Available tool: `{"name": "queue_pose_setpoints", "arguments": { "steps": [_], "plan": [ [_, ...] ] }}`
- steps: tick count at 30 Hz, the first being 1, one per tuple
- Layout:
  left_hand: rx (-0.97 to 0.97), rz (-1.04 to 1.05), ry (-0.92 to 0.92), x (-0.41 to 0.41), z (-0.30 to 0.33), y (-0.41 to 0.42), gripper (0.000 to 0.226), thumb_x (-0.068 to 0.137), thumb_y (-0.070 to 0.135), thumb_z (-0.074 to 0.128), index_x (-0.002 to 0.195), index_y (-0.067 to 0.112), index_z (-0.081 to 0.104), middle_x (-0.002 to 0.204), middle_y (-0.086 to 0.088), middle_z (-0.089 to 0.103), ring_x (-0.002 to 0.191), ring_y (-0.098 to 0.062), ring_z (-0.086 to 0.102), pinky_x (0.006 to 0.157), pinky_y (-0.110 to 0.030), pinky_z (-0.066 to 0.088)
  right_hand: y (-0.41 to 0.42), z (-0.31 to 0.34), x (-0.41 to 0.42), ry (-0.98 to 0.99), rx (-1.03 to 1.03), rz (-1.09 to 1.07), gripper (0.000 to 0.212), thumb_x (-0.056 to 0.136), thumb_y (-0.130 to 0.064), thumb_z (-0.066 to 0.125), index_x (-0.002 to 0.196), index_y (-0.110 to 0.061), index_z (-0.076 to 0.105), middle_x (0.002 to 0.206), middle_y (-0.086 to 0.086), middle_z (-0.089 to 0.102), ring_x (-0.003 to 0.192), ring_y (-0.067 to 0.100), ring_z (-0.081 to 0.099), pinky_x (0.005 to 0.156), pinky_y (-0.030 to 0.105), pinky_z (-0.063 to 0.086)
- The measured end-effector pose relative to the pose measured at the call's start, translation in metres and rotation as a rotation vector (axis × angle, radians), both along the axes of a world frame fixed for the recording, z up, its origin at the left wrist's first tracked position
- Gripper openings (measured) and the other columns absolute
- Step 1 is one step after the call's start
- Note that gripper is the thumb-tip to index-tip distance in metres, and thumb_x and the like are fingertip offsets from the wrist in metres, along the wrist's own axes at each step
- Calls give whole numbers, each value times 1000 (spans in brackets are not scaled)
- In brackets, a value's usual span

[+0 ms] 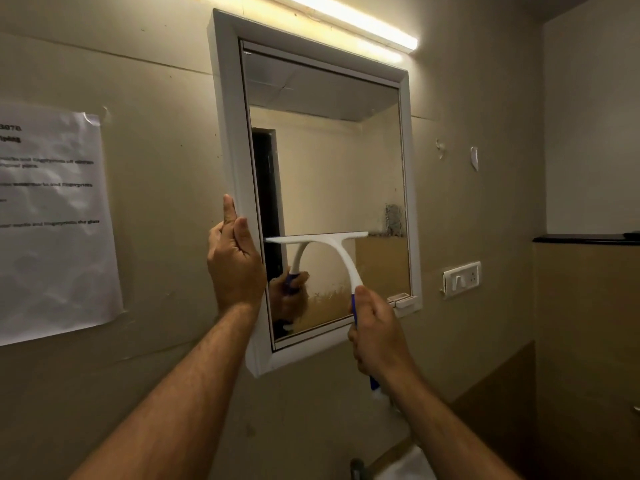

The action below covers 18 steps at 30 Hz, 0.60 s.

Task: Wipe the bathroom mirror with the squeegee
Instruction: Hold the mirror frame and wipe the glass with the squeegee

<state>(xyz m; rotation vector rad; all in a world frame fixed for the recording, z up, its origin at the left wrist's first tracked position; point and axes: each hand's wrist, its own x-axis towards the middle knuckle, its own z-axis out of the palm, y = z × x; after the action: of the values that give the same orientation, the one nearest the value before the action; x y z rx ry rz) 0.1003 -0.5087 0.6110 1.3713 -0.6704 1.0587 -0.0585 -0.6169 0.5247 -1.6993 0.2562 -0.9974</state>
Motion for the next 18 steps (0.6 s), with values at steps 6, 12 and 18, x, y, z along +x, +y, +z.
{"name": "queue_pose_setpoints", "arguments": {
  "steps": [6,12,18],
  "plan": [
    [3,29,9,1,-7,-1,44,103,30,33,146,22,33,106,-14,58,67,-6,43,54,3,34,5,-47,-9,47,18,-19,35,101,-47,32,86,-23,53,62,-1,43,48,8,38,44,24,34],
    [0,18,36,-4,-16,0,43,104,26,33,146,18,34,107,-17,58,62,3,40,57,8,31,2,-25,-13,12,8,-43,41,99,-55,32,86,-23,56,66,0,47,55,12,42,52,30,36],
    [-2,5,43,-7,-21,1,44,104,24,33,147,17,32,96,-5,47,62,2,39,58,9,31,8,-20,-7,19,9,-24,38,101,-51,32,90,-23,56,68,1,48,58,13,42,53,31,37]
  ]
}}
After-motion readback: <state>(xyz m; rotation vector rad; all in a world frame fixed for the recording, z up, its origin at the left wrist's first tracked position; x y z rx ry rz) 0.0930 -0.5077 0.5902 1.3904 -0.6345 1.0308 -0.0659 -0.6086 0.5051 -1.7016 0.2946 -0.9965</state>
